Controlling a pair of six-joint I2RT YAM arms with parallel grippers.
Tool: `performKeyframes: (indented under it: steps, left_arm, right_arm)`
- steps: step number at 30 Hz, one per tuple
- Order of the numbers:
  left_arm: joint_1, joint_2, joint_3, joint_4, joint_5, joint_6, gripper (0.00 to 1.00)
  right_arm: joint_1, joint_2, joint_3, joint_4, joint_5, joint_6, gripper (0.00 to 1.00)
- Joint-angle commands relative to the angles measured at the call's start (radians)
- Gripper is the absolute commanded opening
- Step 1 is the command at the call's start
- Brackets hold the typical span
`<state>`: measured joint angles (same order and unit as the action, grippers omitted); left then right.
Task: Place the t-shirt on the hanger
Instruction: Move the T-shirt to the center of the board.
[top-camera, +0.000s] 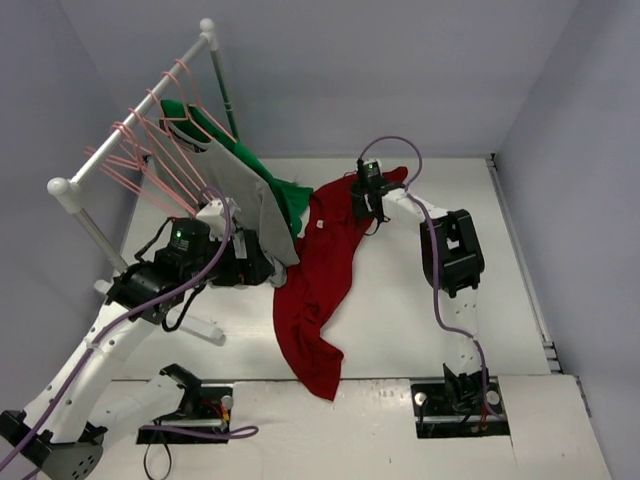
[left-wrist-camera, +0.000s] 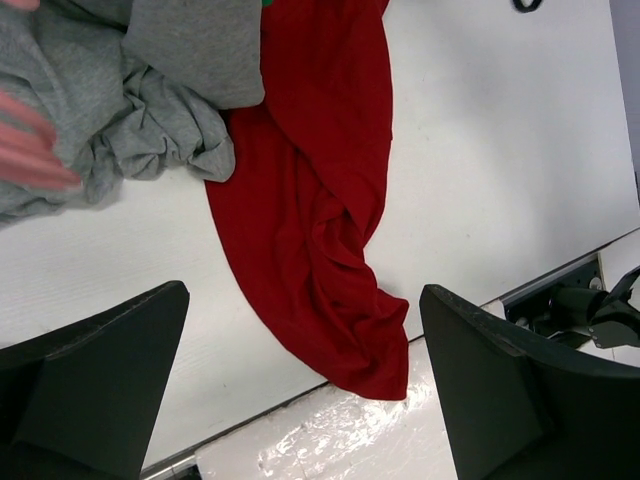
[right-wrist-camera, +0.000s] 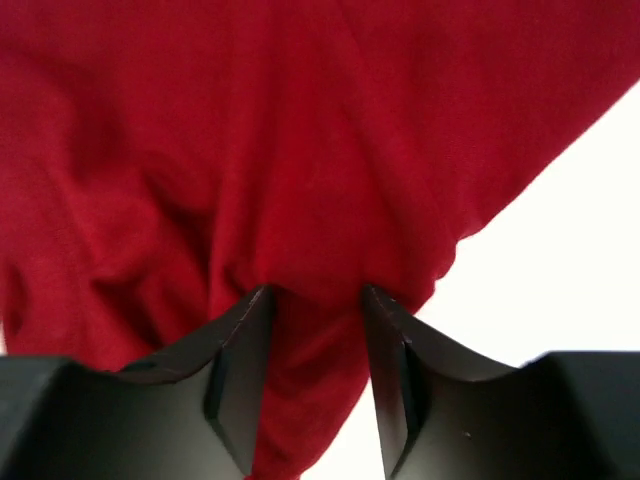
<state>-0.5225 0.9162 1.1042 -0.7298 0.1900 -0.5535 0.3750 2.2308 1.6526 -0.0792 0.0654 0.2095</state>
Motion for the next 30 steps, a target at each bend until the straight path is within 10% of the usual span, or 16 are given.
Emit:
performKeyframes:
  steps: [1, 16, 23, 30]
  left_arm:
    - [-0.025, -0.004, -0.001, 0.052, -0.012, -0.048, 0.97]
    - [-0.263, 0.261, 0.060, 0.170, -0.077, -0.030, 0.97]
    - [-0.259, 0.414, 0.116, 0.275, -0.080, 0.088, 0.97]
    - [-0.221, 0.621, 0.245, 0.271, 0.003, 0.189, 0.84]
  right_arm:
    - [-0.014, -0.038, -0.083, 0.012, 0.086, 0.068, 0.34]
    - [0.282, -0.894, -1.001, -0.100, 0.284, 0.632, 0.32]
    - [0.290, -1.197, -0.952, -0.177, 0.256, 0.465, 0.46]
    - [0.065, -1.152, -0.769, -0.177, 0.114, 0.162, 0.50]
